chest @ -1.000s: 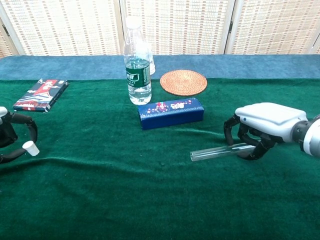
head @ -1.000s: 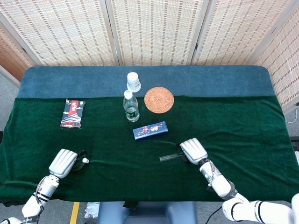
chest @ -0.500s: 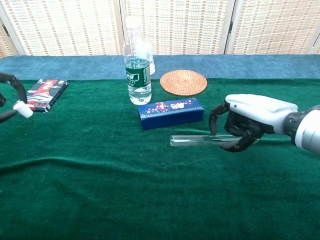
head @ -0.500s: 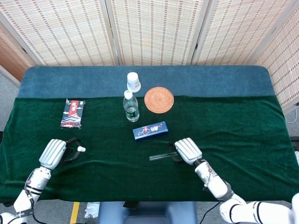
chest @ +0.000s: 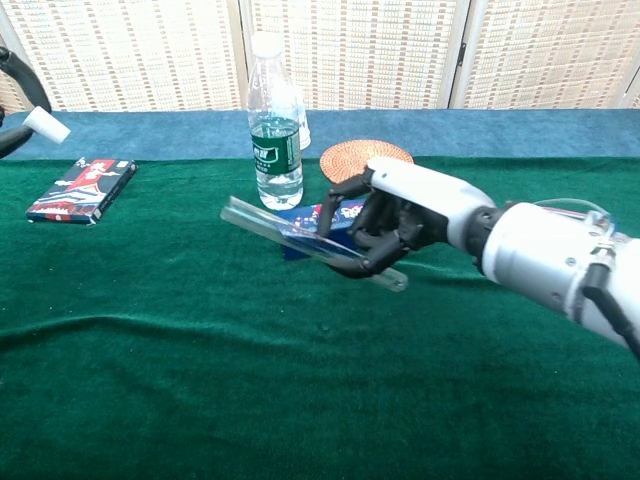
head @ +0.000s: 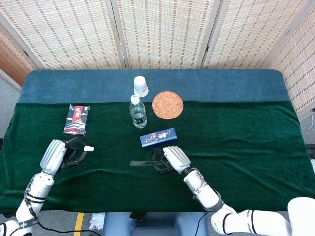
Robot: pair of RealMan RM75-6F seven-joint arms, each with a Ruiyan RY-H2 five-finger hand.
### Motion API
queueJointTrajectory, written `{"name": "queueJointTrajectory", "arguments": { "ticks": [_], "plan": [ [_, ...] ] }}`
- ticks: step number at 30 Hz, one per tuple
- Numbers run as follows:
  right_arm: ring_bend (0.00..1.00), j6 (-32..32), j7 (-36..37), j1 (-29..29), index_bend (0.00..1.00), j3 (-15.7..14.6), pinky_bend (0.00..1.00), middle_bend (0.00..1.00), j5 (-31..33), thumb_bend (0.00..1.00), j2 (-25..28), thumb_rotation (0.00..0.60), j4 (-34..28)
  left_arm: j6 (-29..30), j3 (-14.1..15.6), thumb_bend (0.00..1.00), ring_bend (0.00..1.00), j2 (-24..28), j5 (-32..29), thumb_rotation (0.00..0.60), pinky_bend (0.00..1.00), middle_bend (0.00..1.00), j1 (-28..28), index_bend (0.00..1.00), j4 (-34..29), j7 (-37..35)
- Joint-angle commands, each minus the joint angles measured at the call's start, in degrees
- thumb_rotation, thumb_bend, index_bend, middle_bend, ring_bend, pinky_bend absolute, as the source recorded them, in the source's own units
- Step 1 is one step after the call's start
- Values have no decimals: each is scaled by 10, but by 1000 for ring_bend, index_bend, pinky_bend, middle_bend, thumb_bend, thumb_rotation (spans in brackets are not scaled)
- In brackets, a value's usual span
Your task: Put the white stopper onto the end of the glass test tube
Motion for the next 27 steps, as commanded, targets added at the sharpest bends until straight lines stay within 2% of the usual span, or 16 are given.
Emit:
{"name": "queueJointTrajectory", "arguments": {
  "ticks": [1, 10, 27],
  "plan": [
    [1000, 3, 7, 9, 835, 12, 1000, 944, 13, 607, -17, 600, 3, 5, 4, 464, 919, -3, 14, 600, 838, 990, -3, 557, -9, 13],
    [1000, 3, 14, 34, 837, 36, 1000, 944, 39, 608, -58, 600, 24, 3, 4, 464, 919, -13, 34, 600, 838, 990, -17, 563, -24, 29],
    [1000, 12, 41, 44, 841, 38, 1000, 944, 32, 607, -83, 600, 39, 9, 8, 464, 919, -43, 54, 600, 838, 989, -29, 565, -40, 68]
  ]
}}
